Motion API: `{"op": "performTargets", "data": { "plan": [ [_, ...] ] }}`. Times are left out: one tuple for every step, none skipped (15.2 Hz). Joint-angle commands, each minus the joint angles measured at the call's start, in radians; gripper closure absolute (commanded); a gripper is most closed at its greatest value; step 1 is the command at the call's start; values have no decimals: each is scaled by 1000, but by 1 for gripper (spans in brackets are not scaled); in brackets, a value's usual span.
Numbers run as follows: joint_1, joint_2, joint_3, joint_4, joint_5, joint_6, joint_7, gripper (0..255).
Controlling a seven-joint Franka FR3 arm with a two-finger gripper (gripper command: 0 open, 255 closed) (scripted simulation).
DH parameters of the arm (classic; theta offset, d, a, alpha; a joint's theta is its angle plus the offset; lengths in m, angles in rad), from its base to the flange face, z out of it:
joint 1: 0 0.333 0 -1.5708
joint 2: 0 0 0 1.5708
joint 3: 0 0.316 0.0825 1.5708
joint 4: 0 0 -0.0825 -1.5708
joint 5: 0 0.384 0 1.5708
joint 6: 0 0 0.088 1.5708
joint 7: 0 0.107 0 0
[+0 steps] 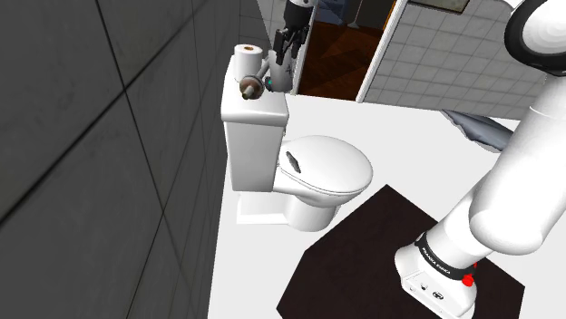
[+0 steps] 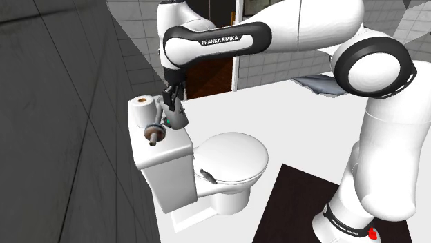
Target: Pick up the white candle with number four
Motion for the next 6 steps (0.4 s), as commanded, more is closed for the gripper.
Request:
{"op": "performTargets", "data": {
  "plan": [
    [1, -1, 0, 27, 1, -28, -1, 255],
    [1, 0, 1, 43, 1, -42, -2, 255],
    [1, 2, 1, 58, 1, -56, -3, 255],
    [1, 4, 1, 75, 1, -70, -4, 255],
    [1, 4, 1, 77, 1, -73, -4, 255],
    [1, 4, 1, 77, 1, -73, -4, 255]
  ]
}}
